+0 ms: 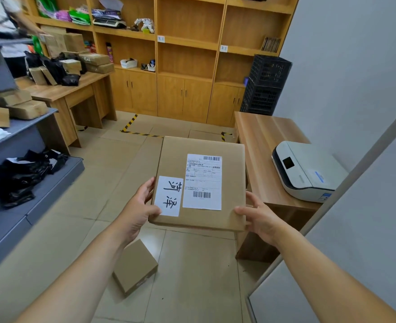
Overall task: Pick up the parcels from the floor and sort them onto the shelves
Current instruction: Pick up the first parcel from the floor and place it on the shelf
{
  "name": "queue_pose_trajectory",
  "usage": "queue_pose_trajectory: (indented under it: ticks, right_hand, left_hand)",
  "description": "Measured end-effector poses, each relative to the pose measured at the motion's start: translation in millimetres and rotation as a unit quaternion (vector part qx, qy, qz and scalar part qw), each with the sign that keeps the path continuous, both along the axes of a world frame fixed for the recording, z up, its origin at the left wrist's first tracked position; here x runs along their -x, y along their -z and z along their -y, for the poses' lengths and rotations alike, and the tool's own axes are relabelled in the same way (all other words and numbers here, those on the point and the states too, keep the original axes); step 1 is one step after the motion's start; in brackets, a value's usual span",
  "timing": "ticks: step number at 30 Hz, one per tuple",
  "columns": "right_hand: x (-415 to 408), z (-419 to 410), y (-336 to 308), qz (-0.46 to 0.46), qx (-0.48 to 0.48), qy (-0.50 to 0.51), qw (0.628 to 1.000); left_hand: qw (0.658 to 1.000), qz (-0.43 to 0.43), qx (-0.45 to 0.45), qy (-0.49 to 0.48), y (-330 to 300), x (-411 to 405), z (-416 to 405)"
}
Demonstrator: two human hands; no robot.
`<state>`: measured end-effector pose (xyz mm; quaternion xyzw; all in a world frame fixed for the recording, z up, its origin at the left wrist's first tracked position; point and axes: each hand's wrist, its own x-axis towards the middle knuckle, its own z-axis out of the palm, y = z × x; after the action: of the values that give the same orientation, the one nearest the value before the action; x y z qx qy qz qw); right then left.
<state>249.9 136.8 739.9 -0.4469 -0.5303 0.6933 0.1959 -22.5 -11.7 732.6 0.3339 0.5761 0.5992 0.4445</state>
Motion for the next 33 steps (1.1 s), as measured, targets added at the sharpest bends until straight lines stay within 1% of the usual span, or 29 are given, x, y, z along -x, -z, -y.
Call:
queue_pose_trajectory:
  ticks: [6, 12, 22, 29, 33]
  right_hand:
    - [9.5, 1.3, -11.3, -0.022, -0.029, 0.025, 0.999]
    - [24.2, -0.5, -15.4, -0.037, -0.04, 0.028, 0.998]
    - [55.2, -8.8, 11.0, -0.038, -0.022, 0.064, 0.997]
    - [70.8, -46.0, 17.8, -0.024, -0.041, 0.089, 0.995]
    - [85.6, -82.6, 22.5, -0.024, -0.082, 0.092, 0.992]
  left_hand:
    - [1.0, -0.015, -0.017, 0.0, -7.9, 4.6, -2.1]
    - [1.0, -0.016, -0.027, 0.003, -11.5, 21.0, -6.4]
    - [1.0, -0.021, -0.003, -0.004, 7.0, 56.2, -29.5]
    - [1.0, -0.029, 0.008, 0.006, 15.4, 66.6, -73.8]
    - [0.999, -0.035, 0.017, 0.007, 21.0, 71.2, -111.4]
